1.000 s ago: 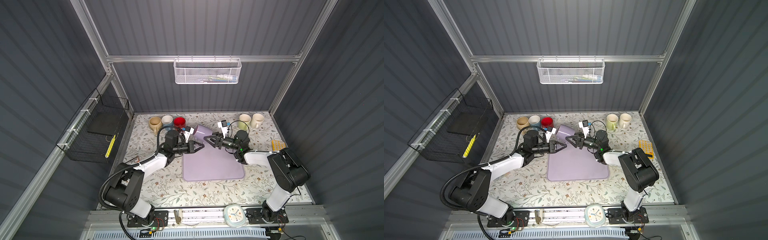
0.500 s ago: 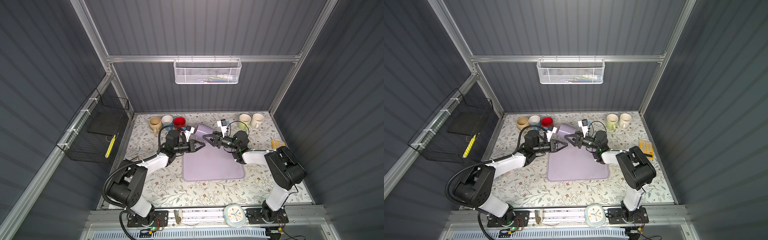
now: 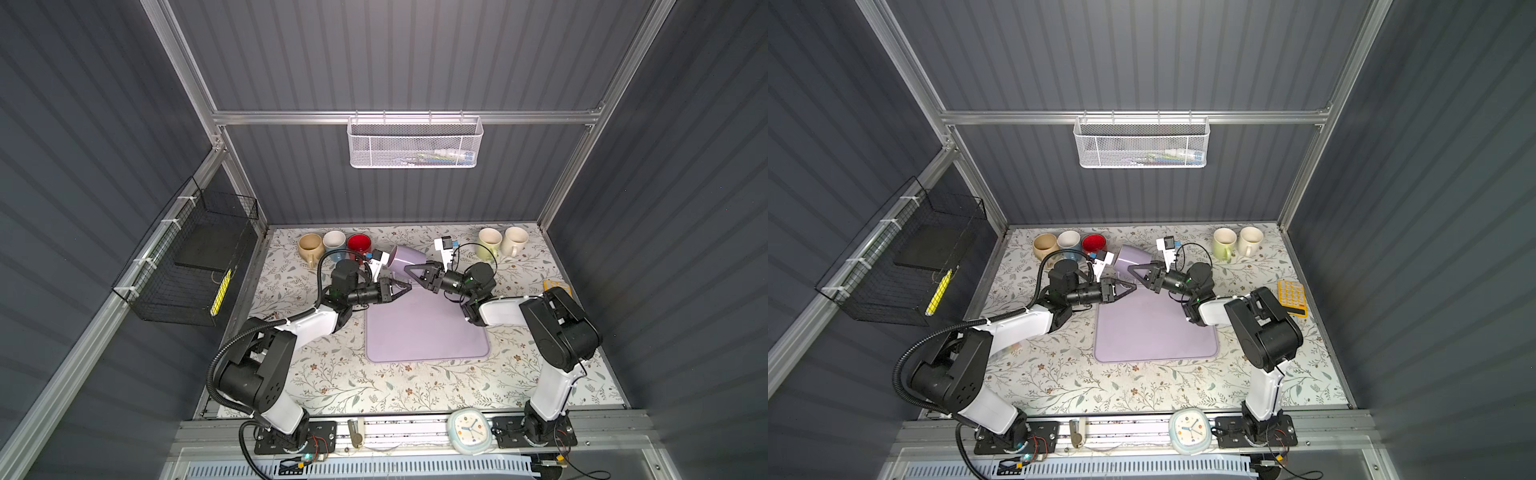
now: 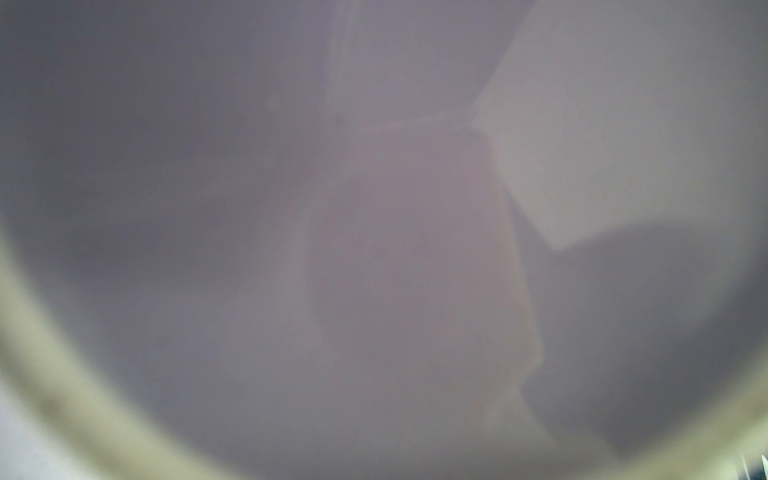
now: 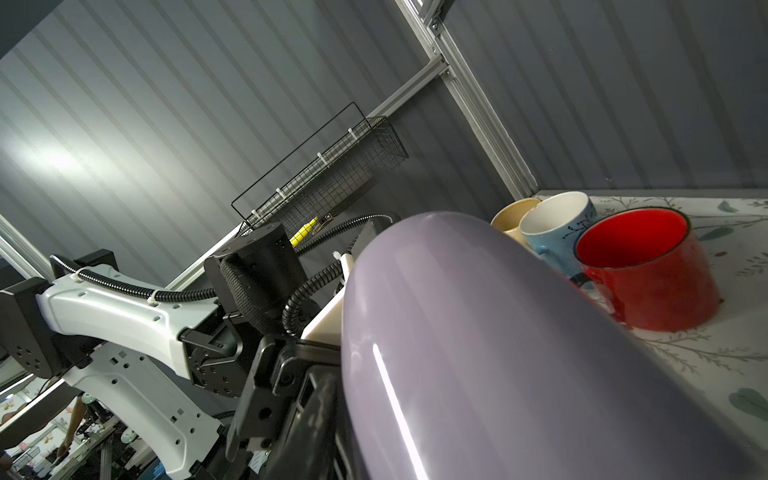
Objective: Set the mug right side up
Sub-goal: 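Reach the open right gripper toward the lilac mug held by the left gripper, then close the right gripper on the lilac mug rim while left holds it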
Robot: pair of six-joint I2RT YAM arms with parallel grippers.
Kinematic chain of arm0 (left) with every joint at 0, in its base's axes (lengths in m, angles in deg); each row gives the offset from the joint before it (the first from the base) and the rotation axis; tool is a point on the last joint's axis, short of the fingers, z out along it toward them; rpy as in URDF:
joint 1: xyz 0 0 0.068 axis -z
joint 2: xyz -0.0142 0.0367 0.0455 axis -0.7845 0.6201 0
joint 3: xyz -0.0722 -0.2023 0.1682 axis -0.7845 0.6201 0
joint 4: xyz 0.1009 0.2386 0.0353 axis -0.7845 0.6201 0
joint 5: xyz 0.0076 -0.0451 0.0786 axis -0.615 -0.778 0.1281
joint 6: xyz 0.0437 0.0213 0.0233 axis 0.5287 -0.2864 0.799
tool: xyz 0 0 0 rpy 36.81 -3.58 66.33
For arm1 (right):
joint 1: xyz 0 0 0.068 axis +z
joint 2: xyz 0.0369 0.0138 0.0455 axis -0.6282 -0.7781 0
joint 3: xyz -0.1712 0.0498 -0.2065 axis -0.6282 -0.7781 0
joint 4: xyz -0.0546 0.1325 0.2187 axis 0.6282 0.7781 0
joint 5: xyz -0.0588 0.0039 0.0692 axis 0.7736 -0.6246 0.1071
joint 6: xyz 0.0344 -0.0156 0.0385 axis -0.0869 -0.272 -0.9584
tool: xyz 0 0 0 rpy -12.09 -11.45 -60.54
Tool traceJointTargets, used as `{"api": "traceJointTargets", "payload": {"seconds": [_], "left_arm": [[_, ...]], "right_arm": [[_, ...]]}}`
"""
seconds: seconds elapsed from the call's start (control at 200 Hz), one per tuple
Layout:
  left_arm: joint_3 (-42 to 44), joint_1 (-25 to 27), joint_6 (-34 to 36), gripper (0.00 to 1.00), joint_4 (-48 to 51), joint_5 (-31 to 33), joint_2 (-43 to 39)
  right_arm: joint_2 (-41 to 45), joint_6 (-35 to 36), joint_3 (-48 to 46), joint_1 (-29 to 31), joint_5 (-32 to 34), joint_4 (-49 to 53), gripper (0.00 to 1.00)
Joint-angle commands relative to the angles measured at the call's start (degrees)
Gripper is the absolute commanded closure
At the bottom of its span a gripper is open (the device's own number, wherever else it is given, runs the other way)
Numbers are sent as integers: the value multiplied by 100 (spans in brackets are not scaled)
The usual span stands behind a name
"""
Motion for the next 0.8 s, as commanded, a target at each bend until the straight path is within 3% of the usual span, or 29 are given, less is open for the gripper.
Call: {"api": "traceJointTargets", "payload": {"seconds": [0.0,0.365,0.795], "left_arm": [[-53,29,-12,93,-551,-103,1],[10,29,38,84,-463,14,-69],[75,21,191,63,-221,255,-210]], "right_arm": [[-61,-174,167,36,6,-488,75],[35,-296,126,48,106,-481,100],[251,-75,37,35,293,137,100]]}}
